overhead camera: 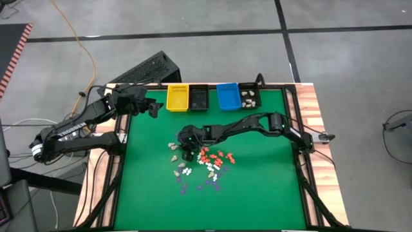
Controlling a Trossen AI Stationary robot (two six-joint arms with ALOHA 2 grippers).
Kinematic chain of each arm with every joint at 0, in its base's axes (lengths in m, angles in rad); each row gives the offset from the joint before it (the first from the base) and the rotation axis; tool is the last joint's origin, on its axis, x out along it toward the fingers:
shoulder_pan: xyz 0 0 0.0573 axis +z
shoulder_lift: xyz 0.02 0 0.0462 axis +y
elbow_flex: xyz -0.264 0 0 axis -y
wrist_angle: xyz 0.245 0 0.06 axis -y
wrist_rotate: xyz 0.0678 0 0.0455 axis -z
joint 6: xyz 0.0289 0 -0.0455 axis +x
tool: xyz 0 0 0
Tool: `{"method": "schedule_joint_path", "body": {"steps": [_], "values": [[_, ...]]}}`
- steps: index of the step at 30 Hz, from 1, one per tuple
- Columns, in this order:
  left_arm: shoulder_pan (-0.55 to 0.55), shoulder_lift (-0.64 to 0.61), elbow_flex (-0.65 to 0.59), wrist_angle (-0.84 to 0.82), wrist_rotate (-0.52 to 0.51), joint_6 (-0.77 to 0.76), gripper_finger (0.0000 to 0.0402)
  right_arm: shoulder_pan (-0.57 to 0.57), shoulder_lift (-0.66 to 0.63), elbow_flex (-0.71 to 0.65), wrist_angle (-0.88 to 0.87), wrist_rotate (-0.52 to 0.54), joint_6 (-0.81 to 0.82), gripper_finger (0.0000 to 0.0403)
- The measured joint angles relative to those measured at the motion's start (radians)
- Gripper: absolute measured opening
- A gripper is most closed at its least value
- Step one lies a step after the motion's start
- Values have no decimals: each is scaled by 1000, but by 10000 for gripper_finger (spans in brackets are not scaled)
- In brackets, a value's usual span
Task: Sort Halloween decoration
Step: Put the white skull toy into the right black basket
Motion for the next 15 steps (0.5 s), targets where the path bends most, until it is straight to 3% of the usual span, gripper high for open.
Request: {"method": "schedule_joint_path", "body": {"steps": [7, 15], "values": [[0, 0, 0, 0, 0, 0, 256, -29, -72, -2, -112, 0, -30, 65], [0, 0, 0, 0, -5, 0, 256, -72, -175, 1, -249, -16, -68, 21]]}}
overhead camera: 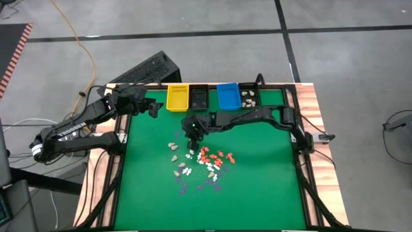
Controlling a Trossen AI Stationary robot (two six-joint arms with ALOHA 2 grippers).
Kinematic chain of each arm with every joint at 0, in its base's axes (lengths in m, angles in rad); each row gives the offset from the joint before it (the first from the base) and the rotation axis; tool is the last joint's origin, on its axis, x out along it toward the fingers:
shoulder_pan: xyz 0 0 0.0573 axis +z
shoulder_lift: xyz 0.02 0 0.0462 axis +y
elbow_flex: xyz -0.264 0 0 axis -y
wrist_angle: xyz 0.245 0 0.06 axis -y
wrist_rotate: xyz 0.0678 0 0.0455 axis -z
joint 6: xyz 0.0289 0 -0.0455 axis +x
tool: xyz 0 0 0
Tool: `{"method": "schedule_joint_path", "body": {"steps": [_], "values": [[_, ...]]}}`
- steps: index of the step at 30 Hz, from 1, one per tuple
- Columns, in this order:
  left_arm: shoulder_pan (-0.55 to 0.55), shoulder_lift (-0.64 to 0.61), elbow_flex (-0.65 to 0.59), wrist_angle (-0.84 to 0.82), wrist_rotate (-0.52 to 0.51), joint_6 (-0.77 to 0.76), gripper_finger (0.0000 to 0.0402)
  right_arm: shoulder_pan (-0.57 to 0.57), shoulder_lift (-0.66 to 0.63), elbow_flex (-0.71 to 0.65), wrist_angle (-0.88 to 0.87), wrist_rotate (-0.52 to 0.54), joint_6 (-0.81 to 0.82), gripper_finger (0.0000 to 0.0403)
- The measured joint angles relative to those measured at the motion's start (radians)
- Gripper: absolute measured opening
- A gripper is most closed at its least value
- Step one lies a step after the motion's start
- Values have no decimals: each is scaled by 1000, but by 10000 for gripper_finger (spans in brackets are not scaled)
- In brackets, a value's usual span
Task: Sort Halloween decoration
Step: Put the white skull toy into the right black basket
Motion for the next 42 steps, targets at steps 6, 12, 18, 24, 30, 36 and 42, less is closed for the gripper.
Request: {"method": "schedule_joint_path", "body": {"steps": [6, 12, 18, 24, 30, 36, 42], "values": [[0, 0, 0, 0, -12, 0, 256, -1, -16, 0, -14, -116, -202, 61], [0, 0, 0, -2, -21, -1, 256, 23, 35, -2, 23, -149, -254, 167], [0, 9, 0, -28, -22, -11, 256, 18, 98, 5, 87, -138, -231, 236], [-2, 13, 0, -54, -21, -16, 256, 4, 133, 2, 25, -154, -220, 221], [-2, 13, 0, -51, -21, -19, 256, 0, 159, 4, 24, -156, -209, 198], [-1, 13, 0, -51, -22, -19, 256, 1, 160, 4, 3, -148, -213, 134], [-1, 13, 0, -51, -21, -17, 256, 1, 161, 3, 4, -146, -207, 102]]}}
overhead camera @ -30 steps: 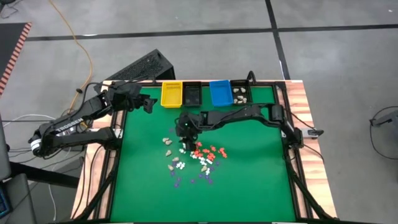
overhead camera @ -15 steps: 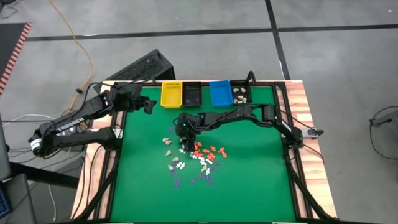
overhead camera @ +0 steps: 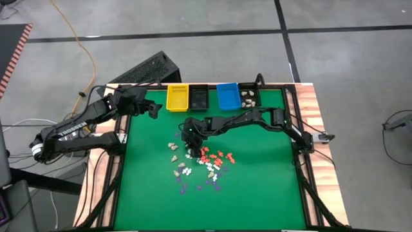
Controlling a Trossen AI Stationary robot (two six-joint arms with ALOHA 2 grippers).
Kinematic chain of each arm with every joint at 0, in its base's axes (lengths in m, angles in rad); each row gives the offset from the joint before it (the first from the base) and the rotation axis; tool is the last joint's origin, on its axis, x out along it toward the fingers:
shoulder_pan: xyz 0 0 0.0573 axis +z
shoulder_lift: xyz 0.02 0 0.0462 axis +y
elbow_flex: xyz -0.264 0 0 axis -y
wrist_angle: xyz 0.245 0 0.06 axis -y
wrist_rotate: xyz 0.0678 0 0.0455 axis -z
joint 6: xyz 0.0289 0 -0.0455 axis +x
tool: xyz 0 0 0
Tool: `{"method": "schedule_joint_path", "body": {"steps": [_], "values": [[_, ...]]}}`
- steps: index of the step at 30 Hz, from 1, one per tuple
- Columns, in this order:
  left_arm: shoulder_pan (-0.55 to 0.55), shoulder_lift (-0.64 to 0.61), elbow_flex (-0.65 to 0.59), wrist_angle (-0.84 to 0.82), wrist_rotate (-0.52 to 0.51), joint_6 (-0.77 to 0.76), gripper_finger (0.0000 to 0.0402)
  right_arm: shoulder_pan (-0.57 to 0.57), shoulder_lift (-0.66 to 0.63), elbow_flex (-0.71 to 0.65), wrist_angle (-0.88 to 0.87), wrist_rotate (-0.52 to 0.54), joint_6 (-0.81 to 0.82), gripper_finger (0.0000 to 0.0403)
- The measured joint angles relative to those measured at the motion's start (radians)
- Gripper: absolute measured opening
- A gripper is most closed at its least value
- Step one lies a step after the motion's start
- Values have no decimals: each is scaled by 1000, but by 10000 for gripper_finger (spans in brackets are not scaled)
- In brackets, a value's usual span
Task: Sort Halloween decoration
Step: Put the white skull toy into the right black basket
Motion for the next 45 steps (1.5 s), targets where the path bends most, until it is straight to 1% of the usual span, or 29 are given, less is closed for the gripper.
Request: {"method": "schedule_joint_path", "body": {"steps": [4, 9, 17, 22, 27, 33, 39, 42, 45], "values": [[0, 0, 0, 0, 0, 0, 256, -1, -4, -1, 8, 0, 39, 102], [0, 0, 0, 0, 0, 1, 256, -11, -38, -6, 9, 11, 45, 102], [0, 0, 0, 0, 0, 1, 256, -87, -130, -6, -23, 20, 66, 102], [0, 0, 0, 0, 0, 1, 256, -141, -191, -6, -111, 24, 48, 104], [0, 0, 0, 0, 0, 0, 256, -226, -274, -10, -265, 35, -42, 104], [0, 0, 0, 0, 0, 0, 256, -378, -420, -134, -369, 37, -96, 105], [0, 0, 0, 0, -2, -2, 256, -552, -593, -345, -379, 92, -94, 106], [0, 0, 0, 0, -28, -2, 256, -619, -634, -419, -356, 131, -47, 110], [0, 0, 0, 0, -35, -16, 256, -660, -639, -459, -333, 137, -17, 127]]}}
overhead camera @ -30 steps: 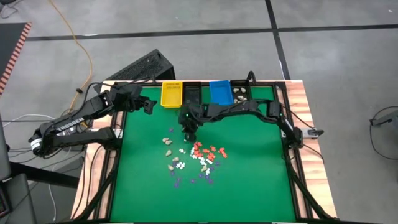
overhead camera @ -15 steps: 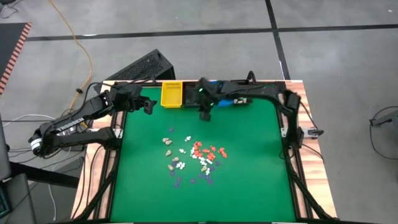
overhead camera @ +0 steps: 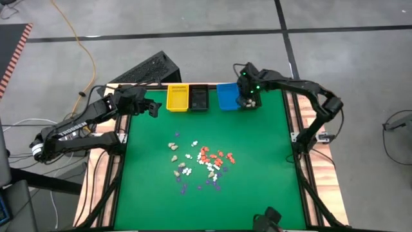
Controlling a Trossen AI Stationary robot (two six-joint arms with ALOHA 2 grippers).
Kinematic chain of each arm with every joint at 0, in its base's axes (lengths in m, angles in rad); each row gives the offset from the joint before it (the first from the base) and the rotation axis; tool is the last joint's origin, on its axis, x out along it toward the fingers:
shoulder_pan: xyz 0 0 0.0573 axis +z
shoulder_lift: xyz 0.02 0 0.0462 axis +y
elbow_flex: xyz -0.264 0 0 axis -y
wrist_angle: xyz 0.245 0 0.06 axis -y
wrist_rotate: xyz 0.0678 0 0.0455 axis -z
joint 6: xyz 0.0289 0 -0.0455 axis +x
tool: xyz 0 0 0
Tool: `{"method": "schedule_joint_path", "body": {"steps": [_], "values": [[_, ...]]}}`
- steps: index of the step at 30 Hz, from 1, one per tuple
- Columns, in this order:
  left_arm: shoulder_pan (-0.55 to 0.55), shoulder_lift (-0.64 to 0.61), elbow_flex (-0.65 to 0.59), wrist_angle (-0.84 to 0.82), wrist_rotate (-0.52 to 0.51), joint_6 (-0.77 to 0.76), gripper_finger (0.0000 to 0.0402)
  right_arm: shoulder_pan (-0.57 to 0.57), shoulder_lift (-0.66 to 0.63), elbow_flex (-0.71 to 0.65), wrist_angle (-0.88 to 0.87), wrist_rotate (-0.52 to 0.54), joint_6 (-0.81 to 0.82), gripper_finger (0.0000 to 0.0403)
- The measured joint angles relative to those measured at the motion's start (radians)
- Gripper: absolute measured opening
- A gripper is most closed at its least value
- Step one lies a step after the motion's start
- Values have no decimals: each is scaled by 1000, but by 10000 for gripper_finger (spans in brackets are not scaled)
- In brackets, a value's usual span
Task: Sort Halloween decoration
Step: Put the white skull toy into the right black basket
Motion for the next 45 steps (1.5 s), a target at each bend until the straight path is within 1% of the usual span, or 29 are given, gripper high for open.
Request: {"method": "schedule_joint_path", "body": {"steps": [3, 7, 10, 12, 14, 16, 17, 19, 22, 26, 28, 31, 38, 41, 45], "values": [[0, 0, 0, 0, 1, -13, 256, -20, 3, -3, 6, 26, 1, 162], [0, 0, 0, -1, 1, -20, 256, -28, 2, -3, 14, 25, 0, 212], [0, 0, 0, -5, 1, -7, 256, -28, -7, -1, 12, 22, -8, 235], [0, 0, 0, -13, 8, 9, 256, -20, -10, 5, 17, -27, 8, 241], [0, 0, 0, -18, 16, 22, 256, 6, -11, 8, 84, -135, 62, 242], [0, 0, 0, -18, 16, 29, 256, 61, -11, 9, 186, -238, 123, 242], [0, 0, 0, -18, 16, 31, 256, 101, -9, 10, 240, -258, 149, 241], [0, 0, 0, -18, 16, 30, 256, 187, 9, 10, 370, -260, 193, 240], [0, 0, 0, -18, 16, 30, 256, 319, 53, 10, 556, -231, 238, 240], [0, 0, 0, -18, 16, 29, 256, 481, 145, 19, 765, -126, 237, 240], [0, 0, 0, -19, 16, 29, 256, 541, 200, 50, 814, -99, 220, 240], [0, 0, 0, -19, 16, 29, 256, 600, 284, 130, 825, -99, 180, 240], [0, 0, 0, -21, 16, 31, 256, 679, 491, 361, 816, -105, 67, 240], [0, 0, 0, -28, 17, 31, 256, 696, 568, 478, 785, -109, 46, 240], [0, 0, 0, -41, 17, 30, 256, 711, 666, 605, 686, -110, 44, 240]]}}
